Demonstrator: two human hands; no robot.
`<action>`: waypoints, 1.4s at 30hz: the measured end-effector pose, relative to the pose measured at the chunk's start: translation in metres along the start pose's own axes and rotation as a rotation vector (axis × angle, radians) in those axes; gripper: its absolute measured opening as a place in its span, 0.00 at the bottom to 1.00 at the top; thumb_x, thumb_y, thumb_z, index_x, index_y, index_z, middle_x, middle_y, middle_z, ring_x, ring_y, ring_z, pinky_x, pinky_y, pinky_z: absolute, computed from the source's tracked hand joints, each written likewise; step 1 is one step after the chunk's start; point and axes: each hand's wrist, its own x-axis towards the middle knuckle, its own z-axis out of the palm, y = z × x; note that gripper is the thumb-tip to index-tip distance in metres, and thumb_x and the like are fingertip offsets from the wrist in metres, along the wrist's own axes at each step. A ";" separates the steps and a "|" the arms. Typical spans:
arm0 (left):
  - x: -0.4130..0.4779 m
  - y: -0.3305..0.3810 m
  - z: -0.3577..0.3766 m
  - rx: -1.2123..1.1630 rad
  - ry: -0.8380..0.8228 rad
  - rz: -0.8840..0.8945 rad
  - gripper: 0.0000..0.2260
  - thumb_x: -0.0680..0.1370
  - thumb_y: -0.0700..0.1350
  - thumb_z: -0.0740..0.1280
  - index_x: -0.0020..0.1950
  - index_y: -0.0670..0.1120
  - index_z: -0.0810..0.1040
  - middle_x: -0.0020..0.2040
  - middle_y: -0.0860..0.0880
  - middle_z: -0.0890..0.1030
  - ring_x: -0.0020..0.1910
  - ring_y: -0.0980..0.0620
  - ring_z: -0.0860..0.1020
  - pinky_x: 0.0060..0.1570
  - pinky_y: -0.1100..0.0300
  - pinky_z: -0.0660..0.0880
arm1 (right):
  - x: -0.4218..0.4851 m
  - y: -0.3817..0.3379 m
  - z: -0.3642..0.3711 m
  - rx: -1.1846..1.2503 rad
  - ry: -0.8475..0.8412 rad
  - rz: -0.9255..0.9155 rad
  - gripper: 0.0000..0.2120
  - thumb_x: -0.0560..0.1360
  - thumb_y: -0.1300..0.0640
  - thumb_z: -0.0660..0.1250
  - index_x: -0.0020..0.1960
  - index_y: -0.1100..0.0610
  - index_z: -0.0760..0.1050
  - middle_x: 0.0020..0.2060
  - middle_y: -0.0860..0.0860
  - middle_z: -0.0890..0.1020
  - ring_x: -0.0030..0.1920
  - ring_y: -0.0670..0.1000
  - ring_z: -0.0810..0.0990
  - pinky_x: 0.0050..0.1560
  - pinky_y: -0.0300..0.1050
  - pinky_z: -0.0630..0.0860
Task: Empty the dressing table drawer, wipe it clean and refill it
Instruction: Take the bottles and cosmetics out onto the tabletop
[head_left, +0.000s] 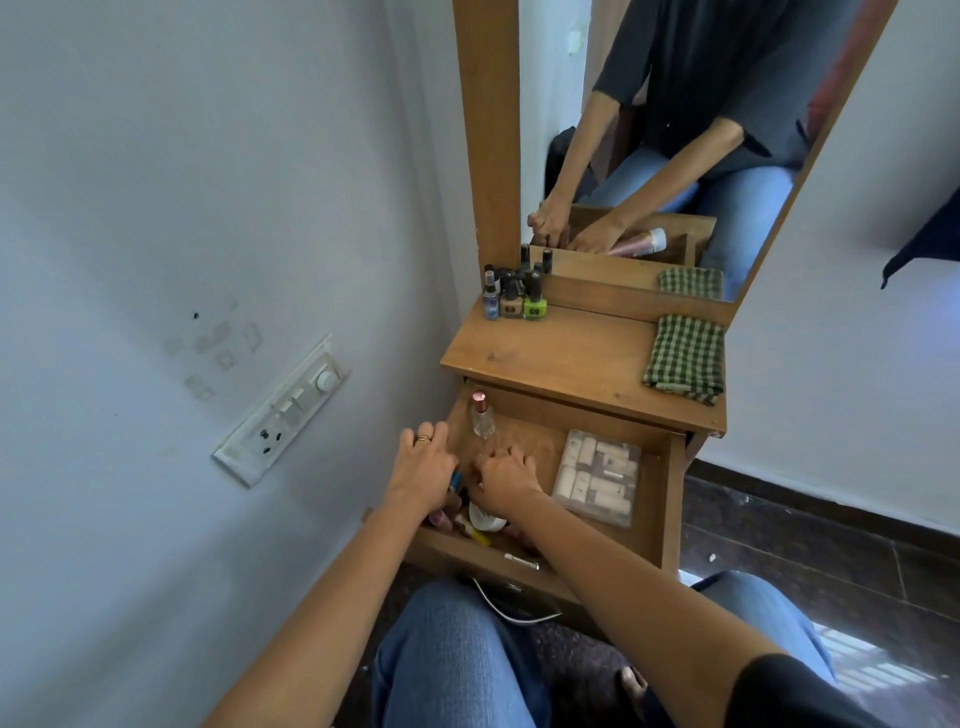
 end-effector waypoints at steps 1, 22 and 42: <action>-0.001 0.000 0.001 -0.001 0.008 -0.002 0.13 0.72 0.53 0.69 0.53 0.49 0.80 0.58 0.47 0.67 0.56 0.46 0.65 0.52 0.52 0.63 | 0.000 -0.001 0.000 -0.016 -0.001 -0.001 0.18 0.78 0.49 0.59 0.64 0.55 0.70 0.66 0.59 0.70 0.69 0.61 0.61 0.66 0.58 0.61; 0.001 -0.001 -0.005 -0.095 -0.006 0.047 0.10 0.71 0.42 0.69 0.51 0.49 0.79 0.60 0.48 0.67 0.62 0.45 0.63 0.59 0.49 0.61 | -0.008 -0.027 0.013 -0.366 0.167 -0.110 0.12 0.78 0.55 0.61 0.59 0.55 0.76 0.58 0.55 0.79 0.63 0.58 0.68 0.61 0.52 0.63; 0.005 -0.042 -0.023 -1.247 0.231 -0.299 0.12 0.70 0.43 0.75 0.51 0.47 0.78 0.42 0.52 0.78 0.39 0.57 0.77 0.35 0.66 0.74 | -0.023 0.036 -0.049 0.799 0.489 -0.015 0.08 0.77 0.58 0.63 0.54 0.58 0.77 0.42 0.50 0.80 0.41 0.47 0.76 0.41 0.37 0.70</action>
